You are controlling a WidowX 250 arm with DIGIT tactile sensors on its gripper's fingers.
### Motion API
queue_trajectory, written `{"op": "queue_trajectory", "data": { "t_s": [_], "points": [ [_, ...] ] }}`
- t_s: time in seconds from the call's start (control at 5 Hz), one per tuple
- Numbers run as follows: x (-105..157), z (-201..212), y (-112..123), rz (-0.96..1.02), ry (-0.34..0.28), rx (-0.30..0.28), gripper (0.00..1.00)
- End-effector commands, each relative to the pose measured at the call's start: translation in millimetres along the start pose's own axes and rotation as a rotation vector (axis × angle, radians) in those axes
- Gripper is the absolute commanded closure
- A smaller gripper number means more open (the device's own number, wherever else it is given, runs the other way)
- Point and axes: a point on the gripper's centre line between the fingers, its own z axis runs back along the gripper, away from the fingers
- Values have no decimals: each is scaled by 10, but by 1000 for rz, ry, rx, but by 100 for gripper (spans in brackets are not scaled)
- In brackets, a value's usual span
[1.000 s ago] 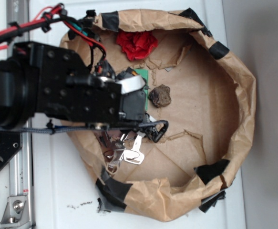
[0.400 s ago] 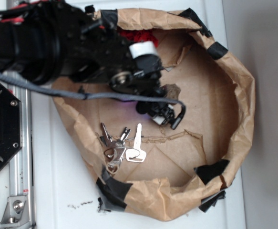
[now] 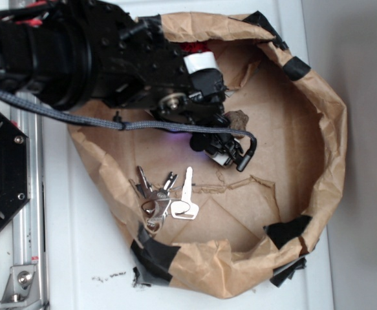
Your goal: Grab the green block.
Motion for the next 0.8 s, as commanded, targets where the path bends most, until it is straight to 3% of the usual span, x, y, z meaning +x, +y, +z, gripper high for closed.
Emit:
{"op": "queue_trajectory", "data": {
  "t_s": [0.0, 0.2, 0.6],
  "points": [
    [-86, 283, -38, -23, -30, -55, 0],
    [-66, 497, -15, 113, -53, -71, 0],
    [56, 410, 3, 325, -109, -22, 0]
  ]
}}
